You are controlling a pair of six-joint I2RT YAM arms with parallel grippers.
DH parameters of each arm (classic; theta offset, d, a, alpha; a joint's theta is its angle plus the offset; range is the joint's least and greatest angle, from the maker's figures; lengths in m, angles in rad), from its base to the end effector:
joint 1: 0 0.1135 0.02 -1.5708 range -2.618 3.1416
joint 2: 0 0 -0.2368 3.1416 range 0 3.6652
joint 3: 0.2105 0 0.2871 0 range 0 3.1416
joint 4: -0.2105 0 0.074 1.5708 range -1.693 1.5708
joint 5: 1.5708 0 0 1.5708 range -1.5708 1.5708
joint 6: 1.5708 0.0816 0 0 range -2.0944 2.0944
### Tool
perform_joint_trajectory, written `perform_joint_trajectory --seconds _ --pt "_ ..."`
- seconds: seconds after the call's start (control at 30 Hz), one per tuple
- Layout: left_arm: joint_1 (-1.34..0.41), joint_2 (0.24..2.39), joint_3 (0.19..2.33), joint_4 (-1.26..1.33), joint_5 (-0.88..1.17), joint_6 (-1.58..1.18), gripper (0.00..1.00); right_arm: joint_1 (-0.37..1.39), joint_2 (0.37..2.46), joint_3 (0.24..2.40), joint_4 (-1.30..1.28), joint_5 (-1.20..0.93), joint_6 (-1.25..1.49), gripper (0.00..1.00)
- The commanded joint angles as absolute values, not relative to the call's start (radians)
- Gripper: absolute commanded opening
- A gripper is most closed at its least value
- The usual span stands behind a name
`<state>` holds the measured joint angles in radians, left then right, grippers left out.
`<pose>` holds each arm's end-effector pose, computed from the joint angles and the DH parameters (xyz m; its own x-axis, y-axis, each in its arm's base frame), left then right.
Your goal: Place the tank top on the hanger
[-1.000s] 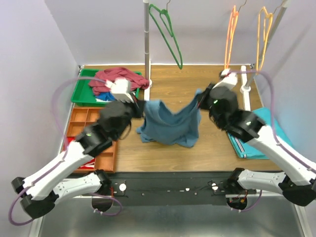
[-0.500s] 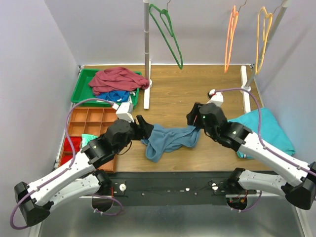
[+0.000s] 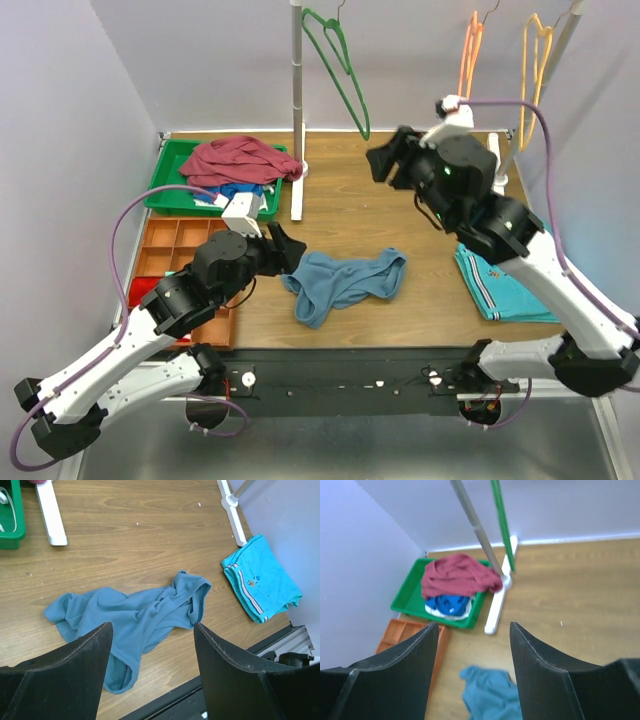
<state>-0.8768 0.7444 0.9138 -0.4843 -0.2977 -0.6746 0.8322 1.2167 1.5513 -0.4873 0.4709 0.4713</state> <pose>0.1828 -0.1822 0.3333 -0.5023 -0.3299 -0.7993 0.3109 0.7937 -0.5229 0.2485 0.2179 0.4622 -0.2534 0.3228 -0.9119 -0.2716 0.8810 0.3873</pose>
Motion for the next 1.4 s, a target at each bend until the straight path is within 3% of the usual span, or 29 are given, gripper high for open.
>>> perform_joint_trajectory --seconds 0.0,0.27,0.57,0.8,1.17,1.23,1.37 --pt "-0.871 0.745 0.931 -0.522 -0.275 -0.649 0.74 0.838 1.435 1.754 -0.492 0.492 0.258 0.66" --pt "-0.871 0.726 0.953 -0.555 -0.301 -0.637 0.75 0.804 1.649 2.029 -0.442 0.552 0.046 0.65" --pt "-0.871 0.724 0.942 -0.578 -0.313 -0.624 0.74 0.709 1.69 2.022 -0.377 0.482 0.011 0.65" --pt "-0.871 0.726 0.937 -0.578 -0.321 -0.618 0.75 0.609 1.729 2.028 -0.387 0.215 0.054 0.64" --pt "-0.871 0.744 0.93 -0.568 -0.325 -0.615 0.75 0.591 1.827 2.089 -0.408 0.184 0.069 0.63" --pt "-0.871 0.744 0.927 -0.566 -0.325 -0.617 0.75 0.591 1.841 2.094 -0.414 0.186 0.074 0.61" --pt "-0.871 0.735 0.917 -0.563 -0.325 -0.618 0.75 0.591 1.839 2.076 -0.404 0.21 0.08 0.46"
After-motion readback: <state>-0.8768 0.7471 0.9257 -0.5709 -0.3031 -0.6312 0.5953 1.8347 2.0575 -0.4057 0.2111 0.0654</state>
